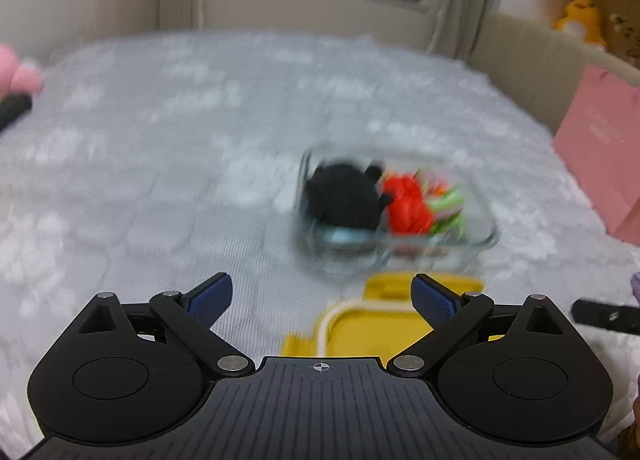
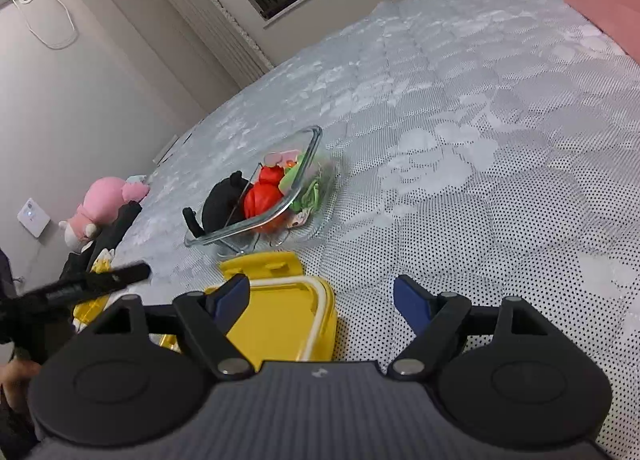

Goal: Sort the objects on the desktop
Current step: 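Withdraw the right gripper from the container and move toward the yellow lid, then grasp the yellow lid edge with the right gripper and lift it upright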

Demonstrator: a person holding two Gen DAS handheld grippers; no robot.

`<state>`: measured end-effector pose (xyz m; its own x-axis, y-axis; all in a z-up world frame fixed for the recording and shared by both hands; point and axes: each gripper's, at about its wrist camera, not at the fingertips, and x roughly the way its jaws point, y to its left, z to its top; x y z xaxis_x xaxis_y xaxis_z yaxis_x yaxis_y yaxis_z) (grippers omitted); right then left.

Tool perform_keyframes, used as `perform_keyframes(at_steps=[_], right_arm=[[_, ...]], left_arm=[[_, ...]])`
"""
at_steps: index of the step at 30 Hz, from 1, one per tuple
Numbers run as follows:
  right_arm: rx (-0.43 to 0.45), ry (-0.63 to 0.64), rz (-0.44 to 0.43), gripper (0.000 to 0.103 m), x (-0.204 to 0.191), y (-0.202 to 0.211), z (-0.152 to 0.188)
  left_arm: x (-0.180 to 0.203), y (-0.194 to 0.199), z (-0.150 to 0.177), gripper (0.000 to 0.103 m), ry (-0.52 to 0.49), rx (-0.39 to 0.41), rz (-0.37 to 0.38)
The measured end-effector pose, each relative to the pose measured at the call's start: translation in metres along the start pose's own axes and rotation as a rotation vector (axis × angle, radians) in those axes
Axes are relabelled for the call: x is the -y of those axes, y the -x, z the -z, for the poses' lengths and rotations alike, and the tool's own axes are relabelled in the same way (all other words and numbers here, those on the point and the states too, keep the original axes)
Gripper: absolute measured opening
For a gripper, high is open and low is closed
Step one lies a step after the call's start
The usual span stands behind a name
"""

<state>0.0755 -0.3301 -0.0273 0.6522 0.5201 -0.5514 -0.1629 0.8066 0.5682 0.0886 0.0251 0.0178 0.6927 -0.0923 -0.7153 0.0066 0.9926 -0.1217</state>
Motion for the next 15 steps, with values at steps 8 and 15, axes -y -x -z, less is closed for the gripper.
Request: perform_keyframes(at_steps=[8,15], right_arm=[[-0.054,-0.026,-0.012,0.069,-0.001,-0.019,0.012],[-0.009,-0.002,-0.026,0.066,-0.017,-0.010,0.017]], left_arm=[[0.018,0.009,0.037,0.099,-0.192,-0.013,-0.028],[0.050,0.040,0.065,0.099,-0.403,0.099,-0.049]])
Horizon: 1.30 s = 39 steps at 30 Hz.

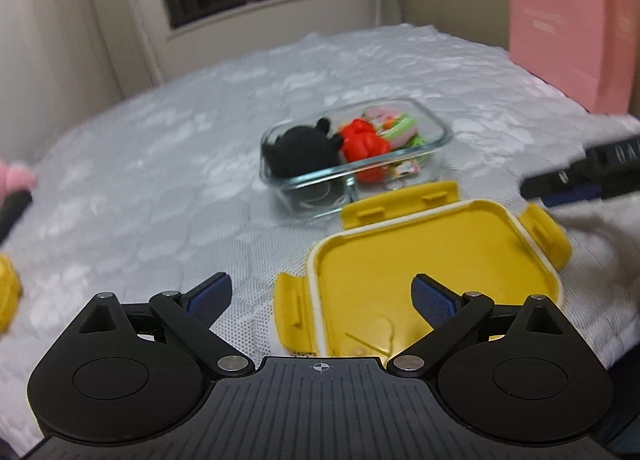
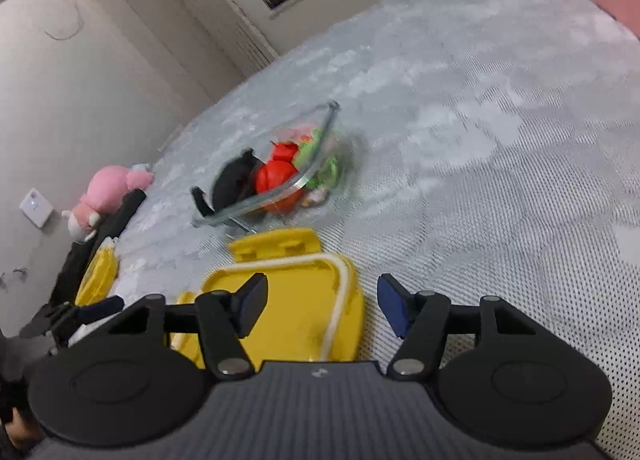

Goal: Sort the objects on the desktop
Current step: 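Grasp the yellow lid edge with the right gripper and lift it upright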

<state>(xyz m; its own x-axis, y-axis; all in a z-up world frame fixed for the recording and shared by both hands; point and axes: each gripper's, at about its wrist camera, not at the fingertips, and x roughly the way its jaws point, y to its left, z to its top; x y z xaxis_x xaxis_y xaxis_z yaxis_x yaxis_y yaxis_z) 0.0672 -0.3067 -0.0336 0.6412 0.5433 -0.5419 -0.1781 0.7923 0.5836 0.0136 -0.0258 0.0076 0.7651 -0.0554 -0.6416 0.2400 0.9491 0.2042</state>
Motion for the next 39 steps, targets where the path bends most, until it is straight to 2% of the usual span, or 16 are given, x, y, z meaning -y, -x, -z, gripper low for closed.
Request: perform_keyframes(at_steps=[3,4,5,6,7,8,10,11,16,20,23,25,30,34,39], right_arm=[[-0.014,-0.038,0.003,0.070,0.002,-0.001,0.003],[-0.014,-0.033,0.051,0.069,0.002,-0.003,0.006],[-0.009,-0.010,0.109,0.067,0.000,-0.005,0.010],[-0.010,0.015,0.149,0.061,-0.003,-0.008,0.014],[-0.016,0.026,0.159,0.058,-0.004,-0.010,0.017],[-0.016,0.017,0.145,0.056,-0.004,-0.011,0.020],[-0.033,-0.033,0.100,0.026,-0.003,-0.014,0.024],[-0.043,-0.063,0.078,0.020,-0.001,-0.015,0.026],[-0.036,-0.144,-0.017,0.015,-0.001,-0.013,0.020],[0.029,-0.047,-0.031,0.014,-0.033,-0.003,-0.001],[0.047,0.098,-0.026,0.014,-0.073,-0.001,-0.018],[0.028,0.192,0.000,0.014,-0.103,-0.008,-0.032],[-0.074,0.380,0.068,0.013,-0.175,-0.038,-0.073],[-0.152,0.517,0.124,0.013,-0.229,-0.063,-0.091],[-0.186,0.601,0.146,0.013,-0.280,-0.085,-0.092]], left_arm=[[0.016,0.006,0.002,0.099,-0.060,0.011,0.041],[0.021,0.009,0.003,0.099,-0.079,0.019,0.043],[0.026,0.011,0.004,0.099,-0.099,0.026,0.045],[0.030,0.014,0.005,0.099,-0.120,0.034,0.045],[0.035,0.017,0.006,0.099,-0.144,0.040,0.044],[0.040,0.020,0.007,0.099,-0.170,0.046,0.044],[0.048,0.026,0.009,0.099,-0.211,0.056,0.049],[0.052,0.028,0.010,0.099,-0.231,0.060,0.052],[0.072,0.041,0.015,0.100,-0.331,0.079,0.030],[0.079,0.053,0.022,0.101,-0.394,0.108,-0.014],[0.074,0.057,0.024,0.102,-0.379,0.123,-0.020],[0.066,0.054,0.022,0.102,-0.342,0.119,-0.020],[0.029,0.042,0.007,0.102,-0.138,0.115,-0.037],[-0.001,0.044,0.004,0.102,0.049,0.125,-0.034],[-0.020,0.039,0.009,0.102,0.158,0.097,-0.005]])
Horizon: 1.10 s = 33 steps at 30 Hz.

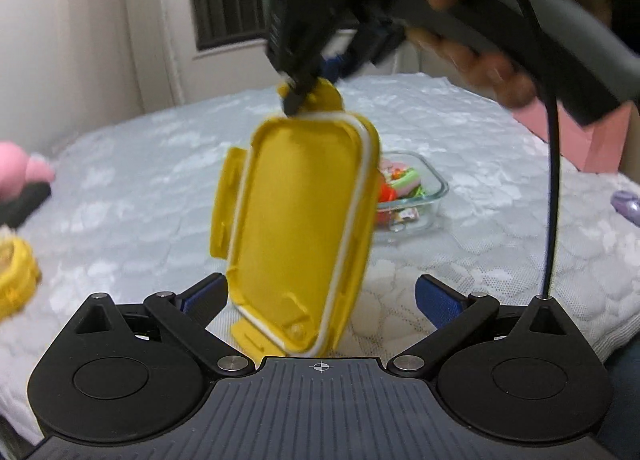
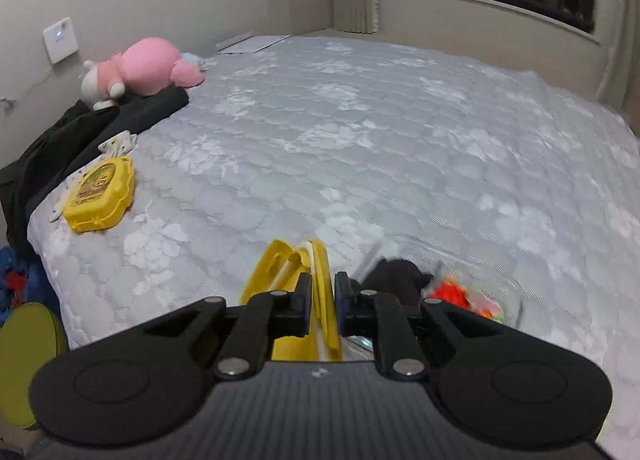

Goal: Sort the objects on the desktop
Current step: 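Grasp the yellow lid edge with the right gripper and lift it upright, then close the left gripper on the lid while the right gripper holds it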

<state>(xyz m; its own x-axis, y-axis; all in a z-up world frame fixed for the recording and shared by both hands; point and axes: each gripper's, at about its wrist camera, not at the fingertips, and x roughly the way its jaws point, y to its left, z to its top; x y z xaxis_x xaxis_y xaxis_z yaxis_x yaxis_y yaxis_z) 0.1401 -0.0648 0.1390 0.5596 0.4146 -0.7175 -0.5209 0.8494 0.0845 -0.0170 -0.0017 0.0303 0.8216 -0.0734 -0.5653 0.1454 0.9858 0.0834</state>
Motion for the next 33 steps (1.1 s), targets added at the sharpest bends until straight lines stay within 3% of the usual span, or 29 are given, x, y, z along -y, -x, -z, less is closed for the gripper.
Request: perform_keyframes(at_steps=[5,13,17,19,20,21,24,31,33], right_arm=[[-0.010,0.104,0.013,0.013,-0.044,0.001,-0.017],[0.006,0.284,0.033,0.013,-0.100,0.013,-0.013],[0.003,0.297,0.048,0.013,-0.105,0.016,-0.011],[0.005,0.298,0.047,0.013,-0.105,0.018,-0.011],[0.006,0.295,0.050,0.013,-0.105,0.017,-0.011],[0.007,0.292,0.053,0.013,-0.105,0.016,-0.011],[0.006,0.273,0.051,0.014,-0.106,0.012,-0.013],[0.005,0.321,0.018,0.023,-0.137,0.015,-0.015],[0.019,0.343,0.011,0.025,-0.148,0.016,-0.011]], left_arm=[[-0.007,-0.006,0.000,0.102,0.034,-0.001,-0.011],[-0.011,-0.021,-0.003,0.102,0.037,0.030,-0.092],[-0.021,-0.025,-0.003,0.101,0.080,0.033,-0.056],[-0.023,-0.027,-0.003,0.094,0.085,0.039,-0.053],[-0.024,-0.028,-0.003,0.077,0.078,0.036,-0.062],[-0.025,-0.029,-0.004,0.067,0.071,0.027,-0.064],[-0.030,-0.029,-0.005,0.054,0.074,0.009,-0.014],[-0.051,-0.010,0.002,0.038,0.098,-0.003,0.039],[-0.059,-0.006,0.006,0.025,0.116,-0.004,0.040]])
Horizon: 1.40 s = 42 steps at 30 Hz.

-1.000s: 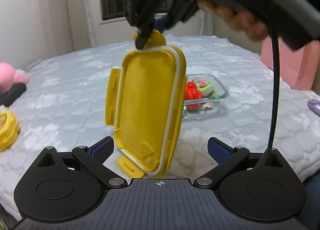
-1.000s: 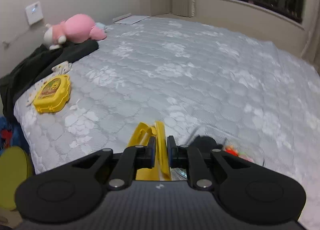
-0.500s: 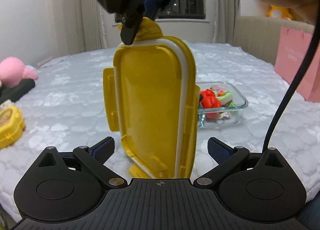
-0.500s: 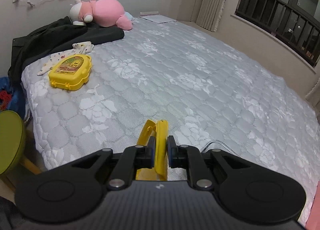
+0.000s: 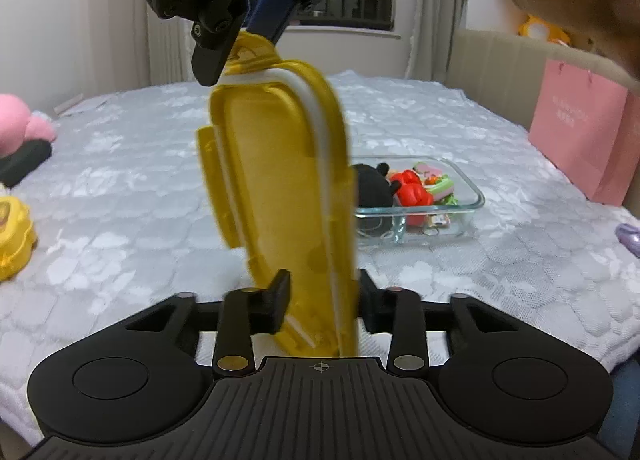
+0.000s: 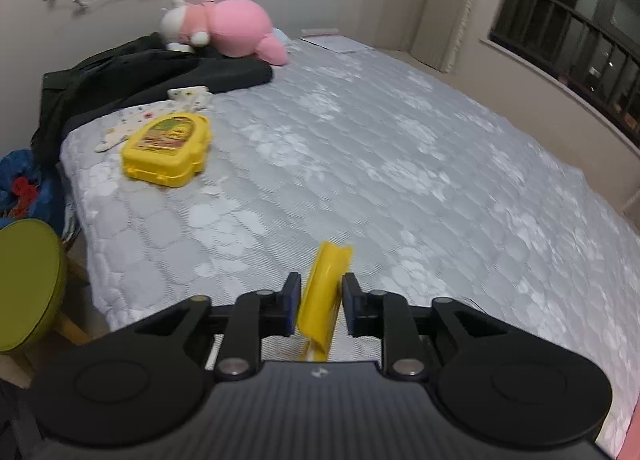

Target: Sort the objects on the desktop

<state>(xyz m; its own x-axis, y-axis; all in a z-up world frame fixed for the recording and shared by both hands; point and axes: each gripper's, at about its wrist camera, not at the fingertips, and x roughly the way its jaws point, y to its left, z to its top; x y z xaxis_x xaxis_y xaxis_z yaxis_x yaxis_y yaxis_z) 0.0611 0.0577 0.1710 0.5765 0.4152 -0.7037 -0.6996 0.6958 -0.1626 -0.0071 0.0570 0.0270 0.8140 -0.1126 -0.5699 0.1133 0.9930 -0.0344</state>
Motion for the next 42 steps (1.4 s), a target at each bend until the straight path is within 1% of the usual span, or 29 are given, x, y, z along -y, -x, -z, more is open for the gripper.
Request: perform_keyframes(at_steps=[2,4,7,10,13,15,16,18,22,24,25,27,29,32,34,36,38,39,41,42], right_arm=[[0.017,0.021,0.005,0.033,-0.010,0.002,0.001],[0.032,0.029,0.011,0.042,-0.016,0.003,0.002],[0.049,0.021,0.017,0.049,-0.014,0.004,0.004],[0.067,0.009,0.024,0.055,-0.010,0.005,0.006],[0.088,-0.027,0.025,0.059,0.002,0.009,0.010],[0.113,-0.094,0.001,0.062,0.018,0.013,0.018],[0.133,-0.139,-0.019,0.067,0.027,0.016,0.025],[0.184,-0.251,-0.072,0.072,0.048,0.019,0.044],[0.277,-0.445,-0.151,0.072,0.080,0.022,0.088],[0.339,-0.483,-0.135,0.072,0.087,0.029,0.105],[0.383,-0.490,-0.114,0.072,0.089,0.034,0.110],[0.457,-0.493,-0.080,0.075,0.093,0.042,0.117],[0.449,-0.463,-0.078,0.075,0.096,0.044,0.107],[0.456,-0.473,-0.090,0.076,0.103,0.050,0.097],[0.451,-0.472,-0.125,0.082,0.106,0.048,0.104],[0.436,-0.497,-0.164,0.083,0.107,0.037,0.122],[0.398,-0.575,-0.220,0.082,0.108,0.018,0.149],[0.376,-0.629,-0.258,0.079,0.109,0.006,0.164],[0.317,-0.790,-0.381,0.070,0.110,-0.025,0.195],[0.279,-0.877,-0.460,0.061,0.109,-0.043,0.209]], left_arm=[[-0.008,0.002,0.005,0.022,0.016,-0.010,-0.012],[-0.017,0.001,0.009,0.021,0.041,-0.026,-0.020],[-0.030,-0.001,0.011,0.021,0.093,-0.042,0.007],[-0.038,0.000,0.010,0.021,0.110,-0.047,0.015],[-0.044,-0.001,0.009,0.021,0.121,-0.052,0.020],[-0.048,-0.001,0.009,0.025,0.127,-0.054,0.017],[-0.050,-0.001,0.009,0.025,0.132,-0.057,0.016],[-0.053,-0.003,0.010,0.028,0.145,-0.065,0.023],[-0.057,-0.004,0.008,0.033,0.160,-0.072,0.037],[-0.056,-0.003,0.007,0.035,0.158,-0.071,0.037],[-0.056,-0.004,0.006,0.035,0.156,-0.073,0.030],[-0.056,-0.007,0.004,0.033,0.153,-0.076,0.015],[-0.058,-0.009,0.001,0.033,0.161,-0.072,-0.004],[-0.069,-0.011,-0.002,0.031,0.197,-0.067,-0.013],[-0.078,-0.014,-0.004,0.031,0.222,-0.067,-0.019],[-0.091,-0.018,-0.006,0.033,0.267,-0.071,-0.020],[-0.108,-0.023,-0.008,0.035,0.328,-0.073,-0.019],[-0.116,-0.026,-0.007,0.039,0.366,-0.076,-0.016],[-0.134,-0.032,-0.002,0.041,0.455,-0.087,-0.006],[-0.142,-0.035,0.001,0.042,0.497,-0.094,0.001]])
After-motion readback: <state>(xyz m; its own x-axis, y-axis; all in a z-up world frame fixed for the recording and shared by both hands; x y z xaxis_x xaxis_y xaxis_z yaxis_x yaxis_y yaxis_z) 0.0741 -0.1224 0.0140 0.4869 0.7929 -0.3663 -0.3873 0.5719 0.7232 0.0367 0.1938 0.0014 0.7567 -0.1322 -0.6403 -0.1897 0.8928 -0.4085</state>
